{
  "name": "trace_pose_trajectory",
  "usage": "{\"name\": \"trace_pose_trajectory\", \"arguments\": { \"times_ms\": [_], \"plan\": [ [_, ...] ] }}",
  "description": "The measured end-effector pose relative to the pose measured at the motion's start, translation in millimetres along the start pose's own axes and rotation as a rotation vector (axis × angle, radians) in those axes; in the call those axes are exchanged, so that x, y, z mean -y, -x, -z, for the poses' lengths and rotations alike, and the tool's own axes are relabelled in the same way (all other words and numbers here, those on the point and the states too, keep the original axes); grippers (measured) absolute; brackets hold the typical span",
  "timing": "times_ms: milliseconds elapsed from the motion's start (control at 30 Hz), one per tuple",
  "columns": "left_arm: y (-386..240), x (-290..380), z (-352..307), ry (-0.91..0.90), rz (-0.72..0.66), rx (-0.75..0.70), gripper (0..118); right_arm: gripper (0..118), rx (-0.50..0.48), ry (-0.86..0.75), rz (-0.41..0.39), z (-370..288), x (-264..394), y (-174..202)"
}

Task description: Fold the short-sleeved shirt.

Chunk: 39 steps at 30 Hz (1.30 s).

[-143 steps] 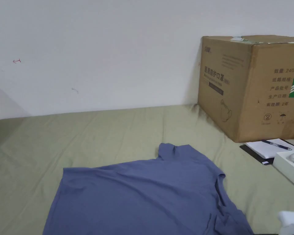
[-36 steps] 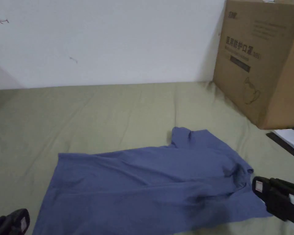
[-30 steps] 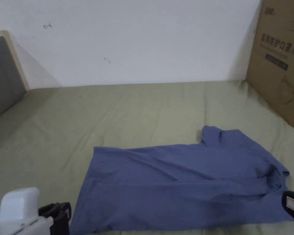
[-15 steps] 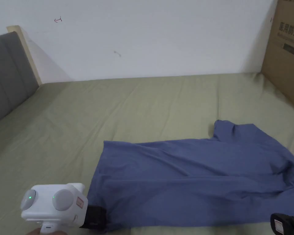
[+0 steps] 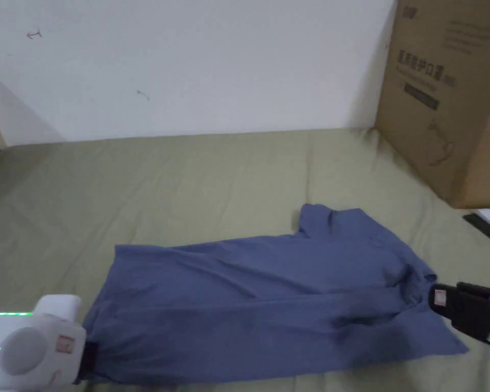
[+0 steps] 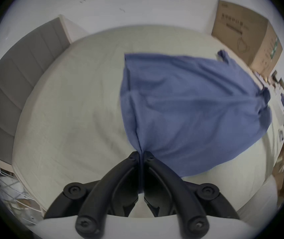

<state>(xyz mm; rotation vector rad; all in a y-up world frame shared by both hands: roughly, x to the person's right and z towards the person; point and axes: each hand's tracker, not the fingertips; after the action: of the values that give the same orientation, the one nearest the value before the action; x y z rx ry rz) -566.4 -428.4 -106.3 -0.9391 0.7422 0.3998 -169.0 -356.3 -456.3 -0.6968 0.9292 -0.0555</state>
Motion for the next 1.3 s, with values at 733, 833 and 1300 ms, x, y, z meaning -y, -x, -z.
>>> {"name": "trace_pose_trajectory", "arguments": {
  "times_ms": [733, 833, 1300],
  "plan": [
    [4, -2, -14, 0.038, -0.051, 0.025, 2, 12, 0.158, 0.515, 0.251, 119, -8, -90],
    [12, -6, -34, 0.016, -0.067, 0.037, 2, 12, 0.081, 0.481, 0.237, 86, -27, -91],
    [30, 117, -70, 0.128, -0.172, 0.193, 6, 15, 0.063, 0.52, 0.358, -21, 80, -108]
  ]
}}
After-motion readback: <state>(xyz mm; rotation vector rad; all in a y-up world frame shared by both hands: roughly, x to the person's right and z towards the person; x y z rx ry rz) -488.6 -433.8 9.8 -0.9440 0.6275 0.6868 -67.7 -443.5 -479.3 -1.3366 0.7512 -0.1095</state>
